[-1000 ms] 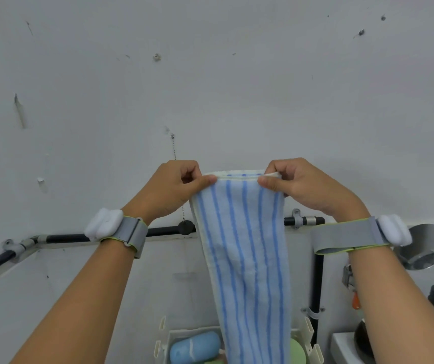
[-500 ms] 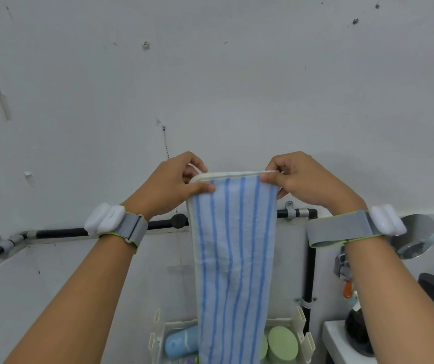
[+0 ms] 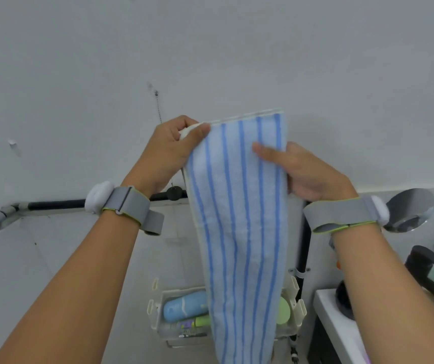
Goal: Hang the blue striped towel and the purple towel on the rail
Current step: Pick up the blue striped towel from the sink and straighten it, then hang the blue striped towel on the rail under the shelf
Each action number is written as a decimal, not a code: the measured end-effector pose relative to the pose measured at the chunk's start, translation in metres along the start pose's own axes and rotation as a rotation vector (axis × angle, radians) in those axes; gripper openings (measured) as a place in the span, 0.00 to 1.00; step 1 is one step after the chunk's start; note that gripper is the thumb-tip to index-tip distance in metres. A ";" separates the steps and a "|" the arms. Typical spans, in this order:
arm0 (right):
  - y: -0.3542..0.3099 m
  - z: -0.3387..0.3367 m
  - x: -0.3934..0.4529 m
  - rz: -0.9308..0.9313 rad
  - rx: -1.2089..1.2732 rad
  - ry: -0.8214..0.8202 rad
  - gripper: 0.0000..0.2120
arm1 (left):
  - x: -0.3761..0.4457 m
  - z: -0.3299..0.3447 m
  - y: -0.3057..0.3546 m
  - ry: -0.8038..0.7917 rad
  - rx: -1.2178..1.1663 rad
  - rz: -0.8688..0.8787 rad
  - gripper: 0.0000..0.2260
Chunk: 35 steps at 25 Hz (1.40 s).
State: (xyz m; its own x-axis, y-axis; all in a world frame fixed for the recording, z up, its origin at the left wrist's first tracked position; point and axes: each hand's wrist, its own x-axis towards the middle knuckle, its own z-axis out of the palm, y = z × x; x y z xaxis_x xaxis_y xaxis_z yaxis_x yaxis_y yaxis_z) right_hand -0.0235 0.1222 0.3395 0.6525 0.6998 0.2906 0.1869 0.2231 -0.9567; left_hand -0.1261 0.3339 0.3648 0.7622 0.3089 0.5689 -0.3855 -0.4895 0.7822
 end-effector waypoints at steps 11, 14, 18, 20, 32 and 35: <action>0.102 0.016 -0.045 0.236 0.232 0.173 0.10 | -0.124 0.055 -0.114 0.080 -0.525 -0.587 0.17; 0.149 0.027 -0.069 0.373 0.258 0.172 0.10 | -0.163 0.063 -0.142 0.135 -0.497 -0.669 0.14; 0.211 0.038 -0.100 0.559 0.319 0.190 0.10 | -0.220 0.064 -0.177 0.138 -0.543 -0.824 0.15; 0.237 0.047 -0.111 0.628 0.322 0.181 0.12 | -0.246 0.064 -0.197 0.150 -0.553 -0.895 0.14; 0.361 0.093 -0.167 1.014 0.367 0.079 0.19 | -0.332 0.048 -0.288 0.227 -0.527 -1.221 0.11; 0.386 0.107 -0.171 1.093 0.411 0.167 0.19 | -0.355 0.039 -0.316 0.184 -0.543 -1.310 0.18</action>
State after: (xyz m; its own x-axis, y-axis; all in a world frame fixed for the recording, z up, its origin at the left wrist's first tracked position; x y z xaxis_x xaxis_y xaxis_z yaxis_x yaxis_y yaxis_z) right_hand -0.1412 0.1610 -0.0783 0.4131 0.5642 -0.7149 -0.7612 -0.2169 -0.6111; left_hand -0.2545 0.3477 -0.0944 0.6565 0.4061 -0.6357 0.3514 0.5811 0.7340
